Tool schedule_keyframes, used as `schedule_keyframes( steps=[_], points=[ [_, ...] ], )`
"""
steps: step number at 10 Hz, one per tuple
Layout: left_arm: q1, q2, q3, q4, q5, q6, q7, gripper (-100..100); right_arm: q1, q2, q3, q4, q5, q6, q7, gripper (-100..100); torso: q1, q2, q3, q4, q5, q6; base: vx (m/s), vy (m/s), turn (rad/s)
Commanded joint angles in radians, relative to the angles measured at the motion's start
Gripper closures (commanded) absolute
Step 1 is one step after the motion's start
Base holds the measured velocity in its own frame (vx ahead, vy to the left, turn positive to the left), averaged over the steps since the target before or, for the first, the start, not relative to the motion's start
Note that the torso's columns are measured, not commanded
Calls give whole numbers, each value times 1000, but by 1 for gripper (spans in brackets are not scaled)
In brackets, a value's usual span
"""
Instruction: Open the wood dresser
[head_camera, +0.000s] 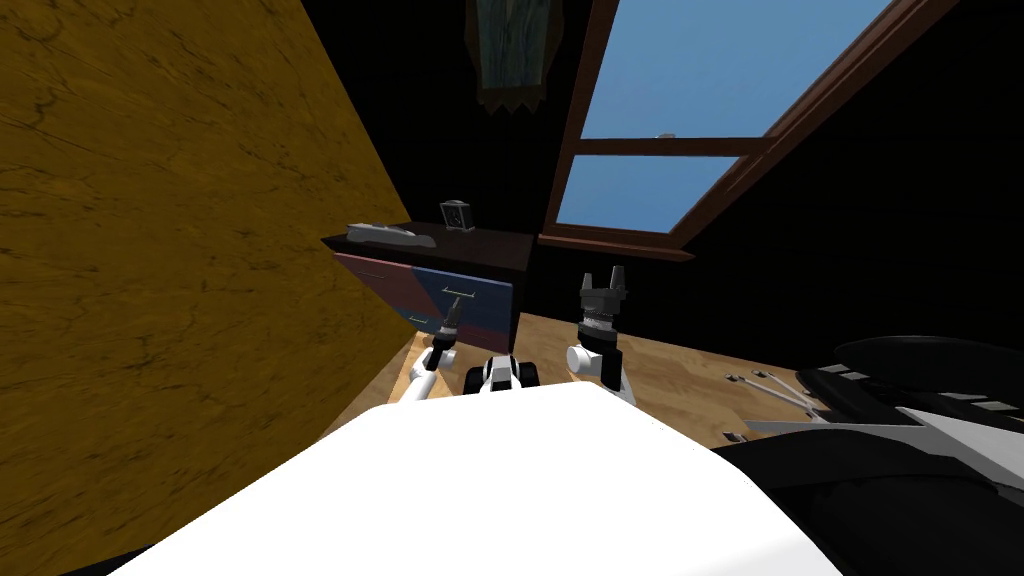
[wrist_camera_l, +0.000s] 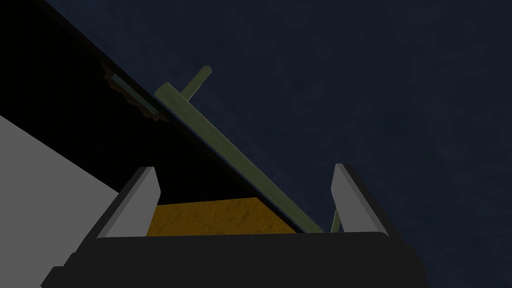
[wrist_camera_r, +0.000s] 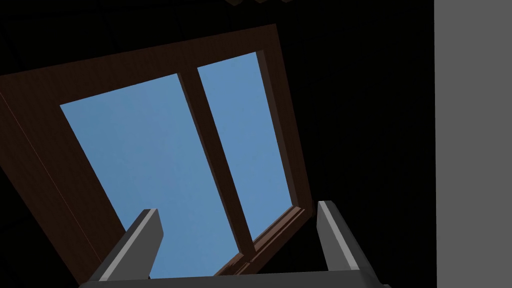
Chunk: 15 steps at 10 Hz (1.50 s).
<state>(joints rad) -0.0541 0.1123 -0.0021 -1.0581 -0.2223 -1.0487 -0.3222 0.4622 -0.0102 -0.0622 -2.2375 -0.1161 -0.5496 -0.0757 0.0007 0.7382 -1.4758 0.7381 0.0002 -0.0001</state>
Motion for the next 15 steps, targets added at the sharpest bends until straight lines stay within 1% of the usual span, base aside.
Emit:
schedule_keyframes(
  steps=[1, 2, 3, 4, 5, 7, 8, 9, 10, 11, 12, 13, 14, 15],
  points=[
    [-61, 7, 13, 62, 10, -2, -4, -100, 0, 0, 0, 0, 0, 0, 0, 0, -1, 0, 0, 0, 0, 0, -50, -15, -18],
    [-101, 14, 24, 101, 19, -3, -6, -100, 0, 0, 0, 0, 0, 0, 0, 0, -1, 0, 0, 0, 0, 0, -62, -22, -30],
    [-111, 14, 24, 113, 19, -3, -6, -100, 0, 0, 0, 0, 0, 0, 0, 0, -1, 0, 0, 0, 0, 0, -57, -17, -17],
    [-154, 22, 36, 155, 29, -5, -8, -100, 0, 0, 0, 0, 0, 0, 0, 0, -1, 0, 0, 0, 0, 0, -66, -10, -36],
    [-160, 22, 36, 164, 29, -5, -8, -100, 0, 0, 0, 0, 0, 0, 0, 0, 0, 0, 0, 0, 0, 0, -51, -4, -19],
    [-234, 37, 60, 243, 47, -9, -12, -100, 0, 0, 0, 0, 0, 0, 0, 0, 0, -1, -1, 0, 0, 0, -70, -17, -43],
    [-257, 37, 60, 265, 47, -9, -12, -100, 0, 0, 0, 0, 0, 0, 0, 0, -2, 2, 1, 0, 0, 0, -80, -23, -16],
    [-234, 35, 56, 240, 45, -7, -12, -100, 0, 0, 0, 0, 0, 0, 0, 0, -1, 1, 1, 0, 0, 0, -28, -7, -2],
    [-210, 29, 48, 215, 38, -7, -10, 100, 0, 0, 0, 0, 0, 0, 0, 0, 0, -2, -1, -1, 0, 0, 33, 6, 43],
    [-173, 22, 36, 178, 29, -5, -8, 100, 0, 0, 0, 0, 0, 0, 0, 0, 0, -4, -3, -1, 0, 0, 88, 36, 76],
    [-160, 22, 36, 164, 29, -5, -8, 100, 0, 0, 0, 0, 0, 0, 0, 0, -3, -1, -1, 3, -2, 2, 90, 32, -2],
    [-116, 14, 24, 118, 19, -3, -6, 100, 0, 0, 0, 0, 0, 0, 0, 0, -5, 0, 0, 1, -3, 1, 96, 33, 23],
    [-111, 14, 24, 113, 19, -3, -6, 100, 0, 0, 0, 0, 0, 0, 0, 0, -4, -1, 0, -1, -2, 0, 65, 12, 25],
    [-80, 7, 13, 87, 10, -2, -4, 100, 0, 0, 0, 0, 0, 0, 0, 0, -3, -1, 0, -2, -1, 0, 60, 6, 47]
  ],
)
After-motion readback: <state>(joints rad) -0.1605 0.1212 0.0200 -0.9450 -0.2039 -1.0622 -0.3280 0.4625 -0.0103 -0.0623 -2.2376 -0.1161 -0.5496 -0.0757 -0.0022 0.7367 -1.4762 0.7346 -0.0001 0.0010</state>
